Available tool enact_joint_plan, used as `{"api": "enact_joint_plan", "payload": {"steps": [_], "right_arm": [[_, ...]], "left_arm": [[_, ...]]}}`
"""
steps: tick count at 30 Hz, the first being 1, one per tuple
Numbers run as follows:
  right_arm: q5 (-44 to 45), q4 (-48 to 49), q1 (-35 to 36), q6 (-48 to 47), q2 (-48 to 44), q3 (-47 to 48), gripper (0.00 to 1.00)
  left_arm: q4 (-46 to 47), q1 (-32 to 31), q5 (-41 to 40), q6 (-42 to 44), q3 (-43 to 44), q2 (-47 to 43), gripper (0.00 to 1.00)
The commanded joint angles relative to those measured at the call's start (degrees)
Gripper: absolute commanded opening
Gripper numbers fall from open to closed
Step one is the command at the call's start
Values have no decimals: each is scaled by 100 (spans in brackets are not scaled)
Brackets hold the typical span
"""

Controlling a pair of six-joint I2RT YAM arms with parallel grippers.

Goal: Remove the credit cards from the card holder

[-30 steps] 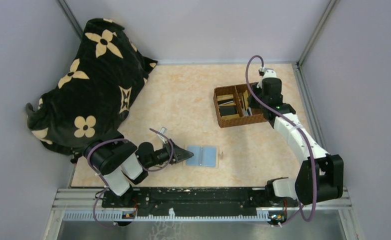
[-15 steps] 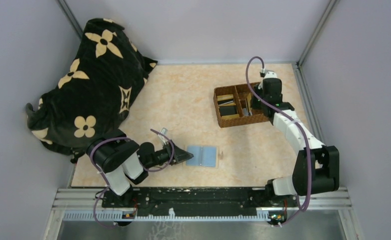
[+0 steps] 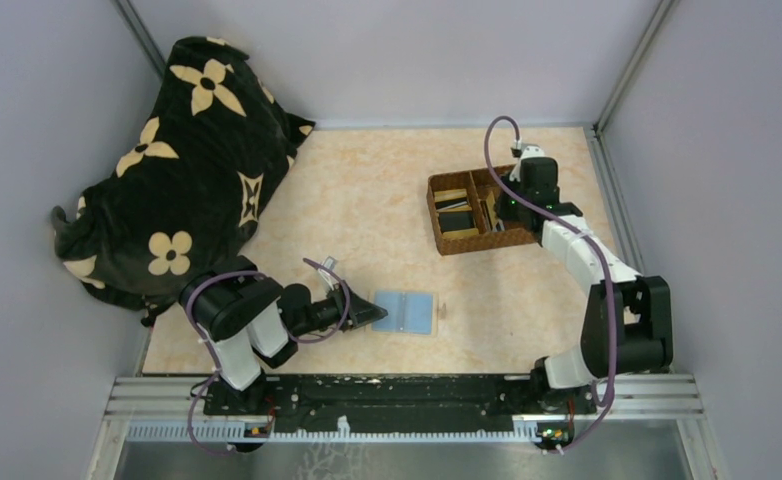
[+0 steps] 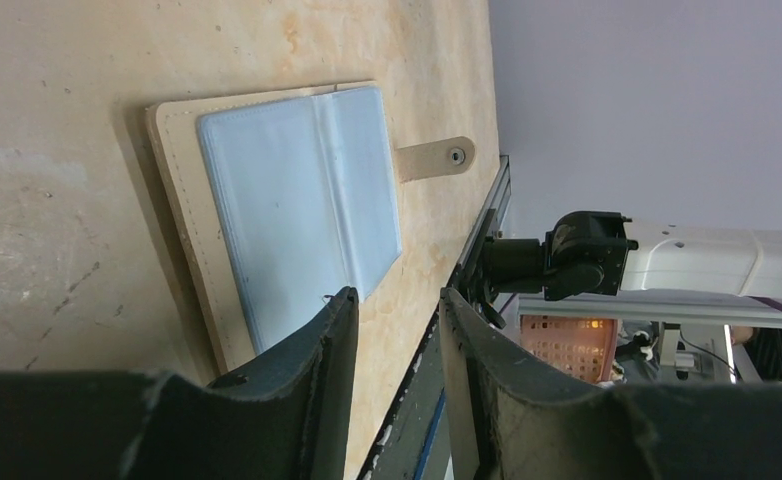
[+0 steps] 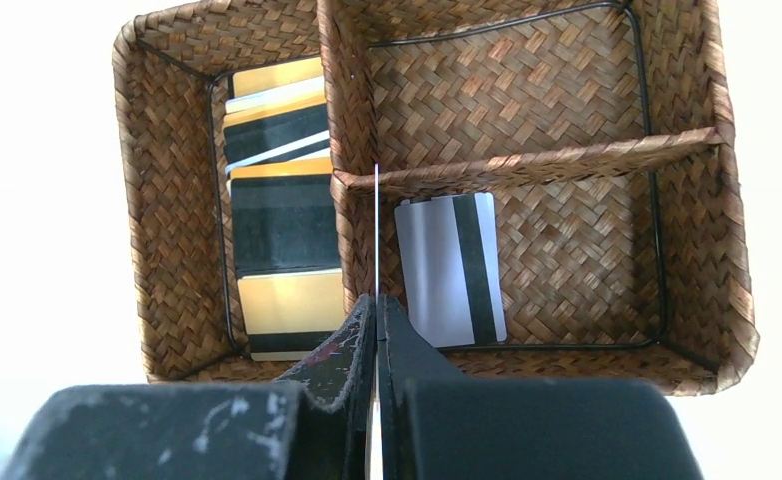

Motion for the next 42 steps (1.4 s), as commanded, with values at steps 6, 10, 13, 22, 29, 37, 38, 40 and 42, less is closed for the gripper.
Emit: {"api": "enact_joint_plan", "payload": {"steps": [6, 10, 13, 22, 29, 37, 38, 40, 42], "right_arm": [[-145, 359, -39, -136, 254, 321, 0], [-141, 365, -26, -166, 313, 302, 0], [-10, 358, 102, -230, 357, 283, 0], [931, 318, 798, -514, 688, 253, 0], [1167, 278, 984, -584, 760, 240, 0], [1028, 208, 1045, -512, 393, 157, 14], [982, 183, 1042, -499, 325, 158, 15], [917, 139, 1053, -471, 154, 144, 18], [860, 75, 1053, -444, -4, 137, 20]], "left_arm": [[1570, 51, 128, 126, 34, 34, 42], [1570, 61, 137, 133, 9, 30, 42], [1571, 62, 133, 144, -10, 28, 42], [1570, 62, 129, 171, -93, 14, 41], [1570, 61, 102, 199, -180, -25, 41], [1570, 62, 150, 195, -147, -14, 41], [1570, 62, 154, 201, -147, -5, 41], [1570, 62, 184, 177, -128, 3, 41], [1570, 62, 198, 170, -118, -11, 41]]}}
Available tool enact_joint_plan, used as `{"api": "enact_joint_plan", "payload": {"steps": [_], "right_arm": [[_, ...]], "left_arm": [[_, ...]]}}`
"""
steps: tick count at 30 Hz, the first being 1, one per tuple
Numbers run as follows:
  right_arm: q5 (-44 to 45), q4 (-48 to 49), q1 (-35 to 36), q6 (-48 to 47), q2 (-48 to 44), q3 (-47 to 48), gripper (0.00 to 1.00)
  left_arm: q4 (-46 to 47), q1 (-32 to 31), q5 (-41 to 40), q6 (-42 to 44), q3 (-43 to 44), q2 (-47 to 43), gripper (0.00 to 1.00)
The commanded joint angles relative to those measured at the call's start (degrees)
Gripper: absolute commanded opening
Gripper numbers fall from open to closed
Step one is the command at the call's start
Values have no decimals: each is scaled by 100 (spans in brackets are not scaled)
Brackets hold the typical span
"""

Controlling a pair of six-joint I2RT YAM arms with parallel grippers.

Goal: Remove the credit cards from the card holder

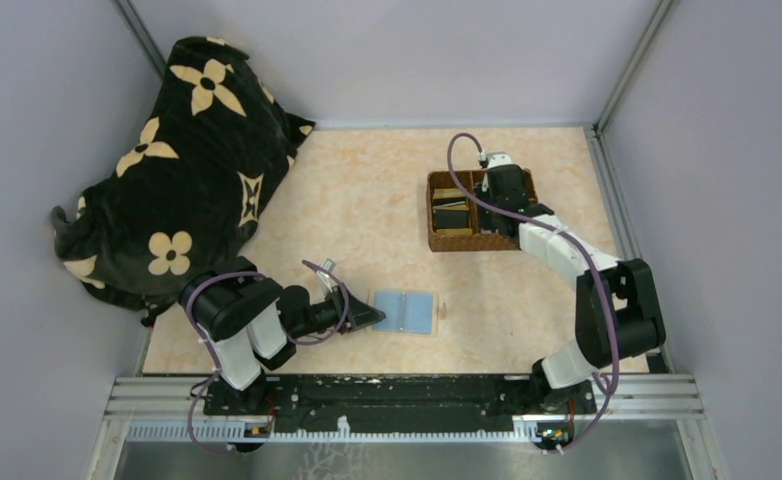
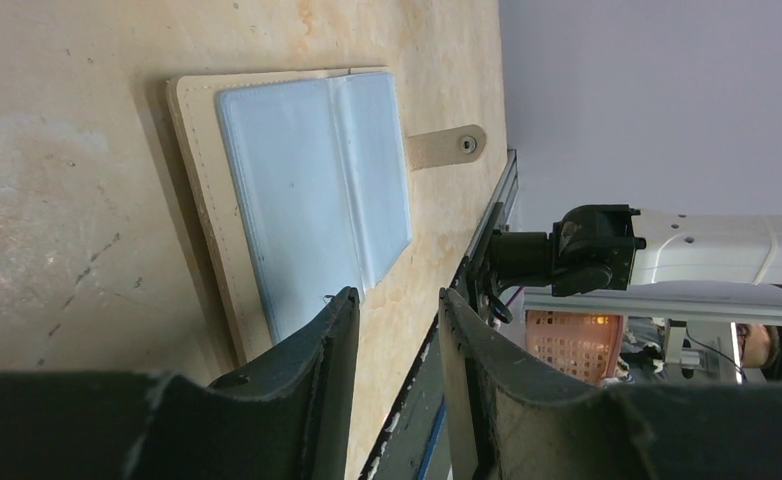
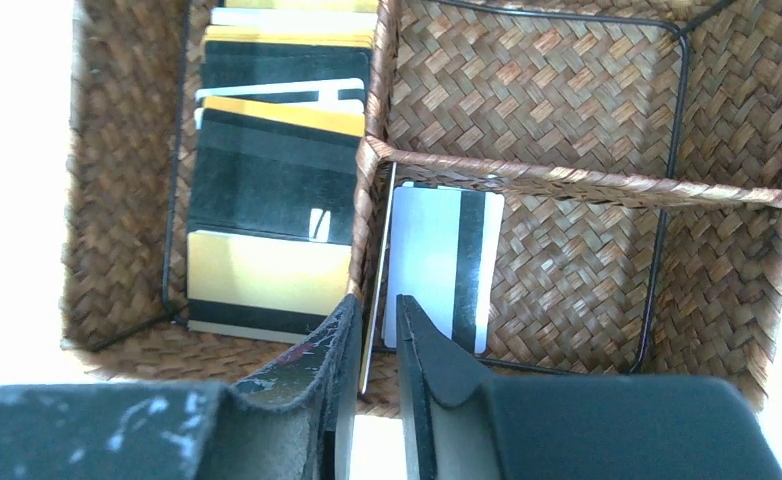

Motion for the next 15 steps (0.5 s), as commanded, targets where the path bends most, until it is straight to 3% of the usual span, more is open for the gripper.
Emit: {"api": "enact_joint_plan", "payload": {"steps": [1, 11, 12, 14, 15], "right_arm": [[-237, -3, 89, 102, -626, 121, 22], [-210, -82, 93, 348, -1204, -100, 23], [-104, -94, 87, 444, -1220, -129, 19], [36, -147, 81, 596, -1175, -156, 2], [63, -184, 77, 626, -1129, -165, 0]], "left_arm": [[1571, 35, 168, 114, -24, -37, 41], [1574, 35, 185, 70, -35, -158, 42], [1570, 40, 188, 72, -50, -192, 42], [1570, 36, 181, 67, -84, -264, 42], [1570, 35, 179, 67, -104, -296, 42]]}}
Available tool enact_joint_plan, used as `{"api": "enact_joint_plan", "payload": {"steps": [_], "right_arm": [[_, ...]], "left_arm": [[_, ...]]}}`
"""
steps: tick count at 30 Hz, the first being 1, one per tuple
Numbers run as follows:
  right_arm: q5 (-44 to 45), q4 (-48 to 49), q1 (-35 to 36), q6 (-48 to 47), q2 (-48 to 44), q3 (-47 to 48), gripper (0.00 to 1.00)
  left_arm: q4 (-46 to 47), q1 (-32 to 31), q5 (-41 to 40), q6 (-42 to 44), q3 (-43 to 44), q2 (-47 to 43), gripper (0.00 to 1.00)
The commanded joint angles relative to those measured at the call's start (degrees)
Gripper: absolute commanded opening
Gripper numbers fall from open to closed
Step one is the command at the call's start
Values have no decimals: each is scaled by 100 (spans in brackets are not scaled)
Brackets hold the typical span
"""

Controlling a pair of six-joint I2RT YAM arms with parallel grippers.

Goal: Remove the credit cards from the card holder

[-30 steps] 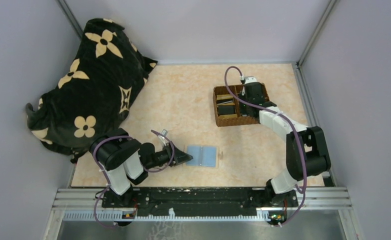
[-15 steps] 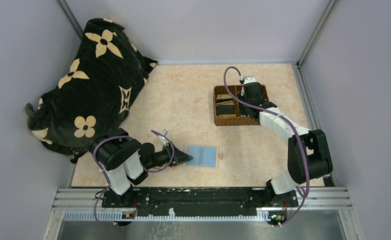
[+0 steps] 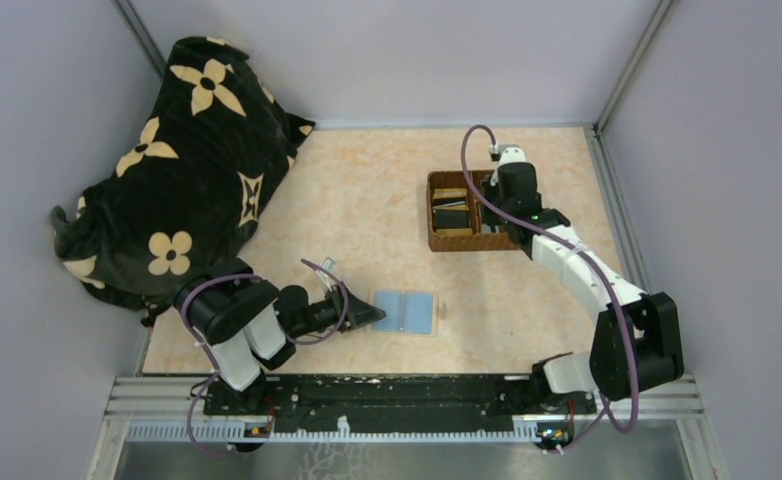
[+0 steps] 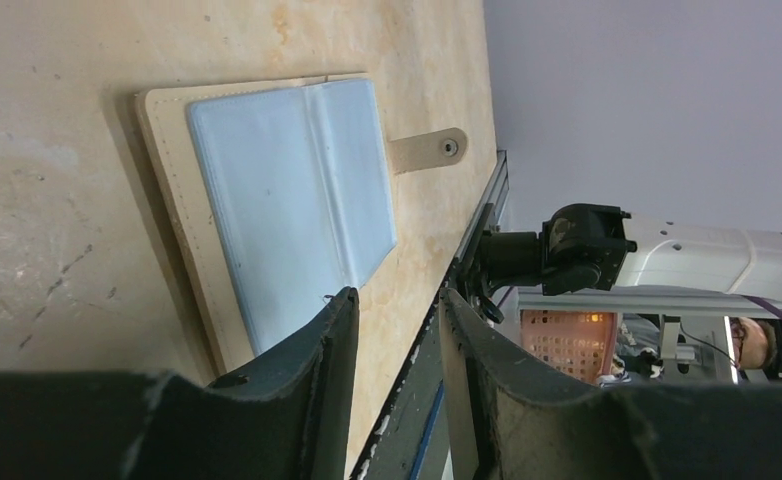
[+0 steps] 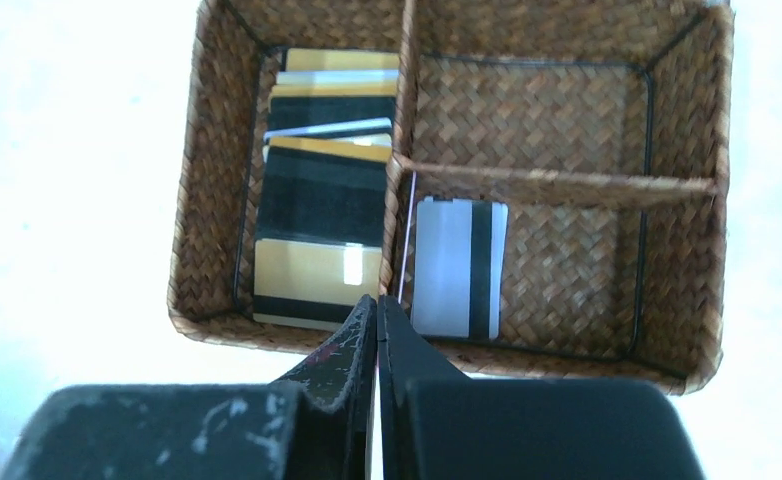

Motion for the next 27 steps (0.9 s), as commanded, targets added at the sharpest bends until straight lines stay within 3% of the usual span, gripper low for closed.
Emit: {"api": "enact_joint_plan", "payload": {"steps": [1, 16, 22, 25, 27], "right_arm": [[229, -38, 39, 350, -18, -124, 0], [121, 222, 38, 462, 338, -500, 0], [-253, 41, 58, 444, -333, -435, 0], [-470, 50, 403, 478, -829, -630, 0], [-35, -136, 900, 521, -1045, -741, 11]], "left_arm": [[1570, 33, 139, 74, -117, -199, 42], [1572, 29, 111, 49, -245, -255, 42], [1570, 33, 109, 89, -254, -369, 43], [1569, 33, -374, -37, -401, -379, 44], [1544, 33, -630, -40, -499, -373, 62]]}}
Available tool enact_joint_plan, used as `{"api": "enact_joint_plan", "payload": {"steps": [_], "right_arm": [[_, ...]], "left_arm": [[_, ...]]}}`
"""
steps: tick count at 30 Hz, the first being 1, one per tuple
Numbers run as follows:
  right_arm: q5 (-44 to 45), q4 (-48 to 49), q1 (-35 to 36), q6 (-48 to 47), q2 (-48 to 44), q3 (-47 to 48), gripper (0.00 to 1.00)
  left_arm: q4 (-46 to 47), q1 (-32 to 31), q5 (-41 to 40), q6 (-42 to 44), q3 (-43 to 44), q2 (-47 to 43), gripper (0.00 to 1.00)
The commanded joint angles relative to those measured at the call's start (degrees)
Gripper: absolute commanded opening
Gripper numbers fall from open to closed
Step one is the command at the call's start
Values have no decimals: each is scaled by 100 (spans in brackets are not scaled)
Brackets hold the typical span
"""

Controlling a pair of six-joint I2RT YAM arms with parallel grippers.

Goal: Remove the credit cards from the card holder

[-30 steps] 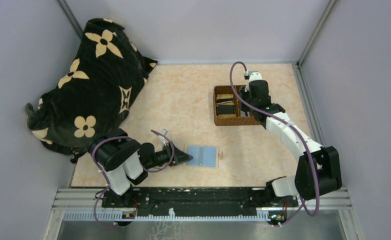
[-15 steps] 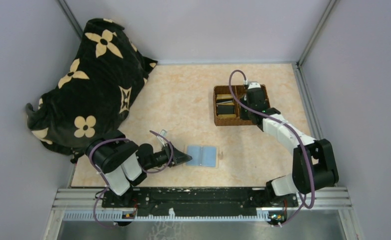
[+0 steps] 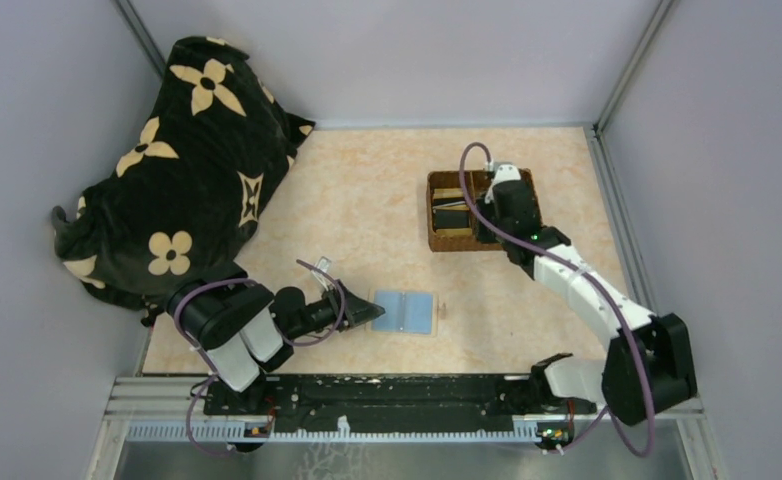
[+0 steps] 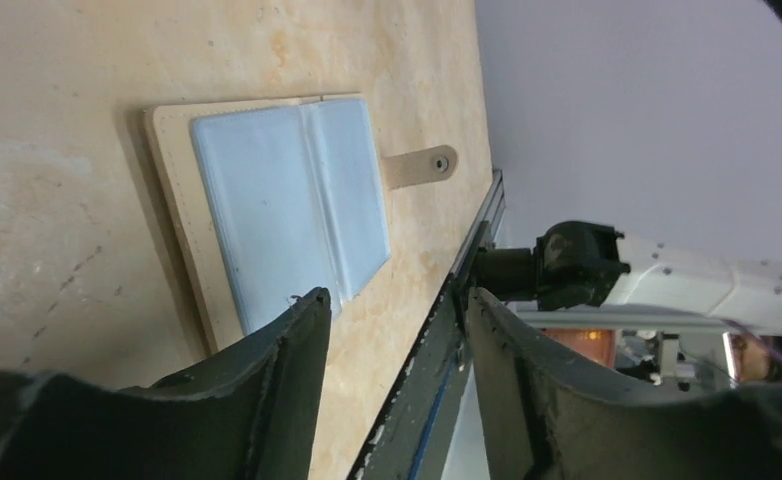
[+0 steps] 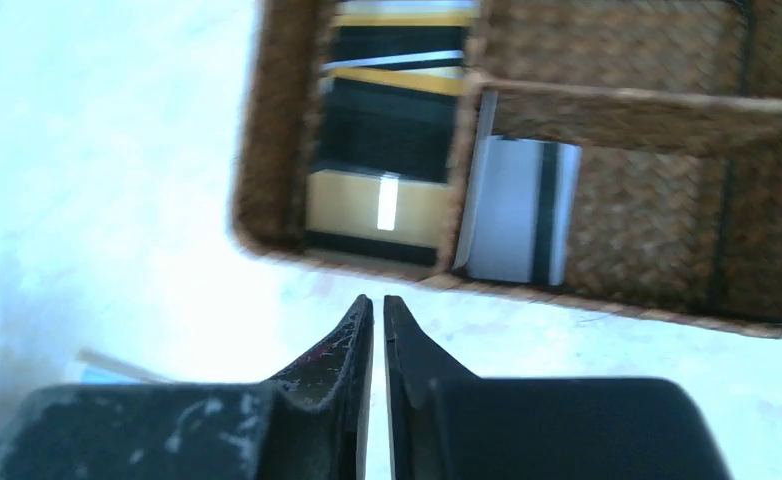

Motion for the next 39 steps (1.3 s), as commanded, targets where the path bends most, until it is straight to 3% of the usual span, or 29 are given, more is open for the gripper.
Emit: {"api": "enact_joint_plan", "payload": {"steps": [1, 4, 8, 14, 16, 20, 22, 30, 39], "right_arm": [[331, -195, 967, 157, -697, -163, 17], [482, -212, 1681, 467, -904, -549, 42], [540, -103, 2486, 955, -1123, -1200, 54], [797, 293, 3594, 1769, -823, -1723, 54], [860, 434, 3849, 2014, -661, -1772, 53], [809, 694, 3919, 2262, -546, -1946, 46], [914, 653, 3927, 2274, -638, -1973, 45], [1082, 455, 3926, 2206, -953, -1960, 42], [967, 948, 3930, 2419, -114, -2168, 42]], "left_arm": [[1509, 35, -553, -13, -392, -53, 70], [1520, 35, -451, -97, -337, 101, 75], [1560, 18, -377, -170, -287, 262, 75], [1566, 18, -575, -93, -376, 699, 66], [1560, 18, -603, -171, -368, 953, 52], [1561, 18, -631, -304, -392, 1356, 14], [1572, 18, -679, -272, -441, 1400, 2], [1568, 18, -651, -312, -343, 1475, 0], [1566, 18, -563, -342, -295, 1502, 0]]}}
